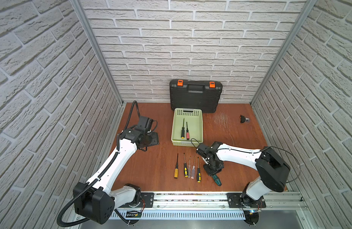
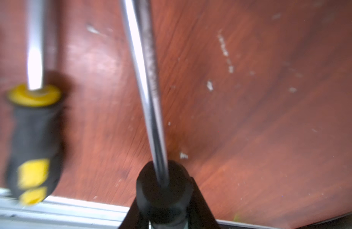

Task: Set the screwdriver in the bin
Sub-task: 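Lift the green-black screwdriver and carry it over the basket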

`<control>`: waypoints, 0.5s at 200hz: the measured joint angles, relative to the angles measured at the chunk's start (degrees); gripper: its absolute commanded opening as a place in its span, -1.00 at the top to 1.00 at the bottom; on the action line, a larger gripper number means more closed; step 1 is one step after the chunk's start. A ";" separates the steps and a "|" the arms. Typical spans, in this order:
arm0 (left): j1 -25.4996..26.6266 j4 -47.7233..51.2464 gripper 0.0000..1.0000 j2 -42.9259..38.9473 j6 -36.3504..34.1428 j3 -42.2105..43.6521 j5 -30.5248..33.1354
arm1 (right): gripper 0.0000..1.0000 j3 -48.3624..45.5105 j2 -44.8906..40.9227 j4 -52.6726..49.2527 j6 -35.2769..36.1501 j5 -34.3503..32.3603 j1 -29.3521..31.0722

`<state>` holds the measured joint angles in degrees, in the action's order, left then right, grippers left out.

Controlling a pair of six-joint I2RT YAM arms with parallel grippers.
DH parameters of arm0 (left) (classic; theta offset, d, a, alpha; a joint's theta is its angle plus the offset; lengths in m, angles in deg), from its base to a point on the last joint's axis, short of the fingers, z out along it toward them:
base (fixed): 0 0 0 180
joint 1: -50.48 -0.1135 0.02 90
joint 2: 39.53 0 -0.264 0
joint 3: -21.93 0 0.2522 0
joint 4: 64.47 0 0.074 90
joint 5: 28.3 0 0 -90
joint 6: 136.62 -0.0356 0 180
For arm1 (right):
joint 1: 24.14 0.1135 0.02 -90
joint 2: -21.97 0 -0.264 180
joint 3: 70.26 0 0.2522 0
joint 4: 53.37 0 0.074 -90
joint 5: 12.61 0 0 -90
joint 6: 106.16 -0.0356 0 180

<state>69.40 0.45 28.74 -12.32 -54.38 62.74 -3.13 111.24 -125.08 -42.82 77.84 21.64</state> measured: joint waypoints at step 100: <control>0.00 -0.11 -0.31 -0.31 0.31 -0.07 0.31 | 0.89 32.61 -2.36 -7.17 0.26 5.40 -4.50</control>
<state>69.40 0.34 28.44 -12.01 -54.44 63.05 29.48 108.88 -132.25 -42.56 83.23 17.14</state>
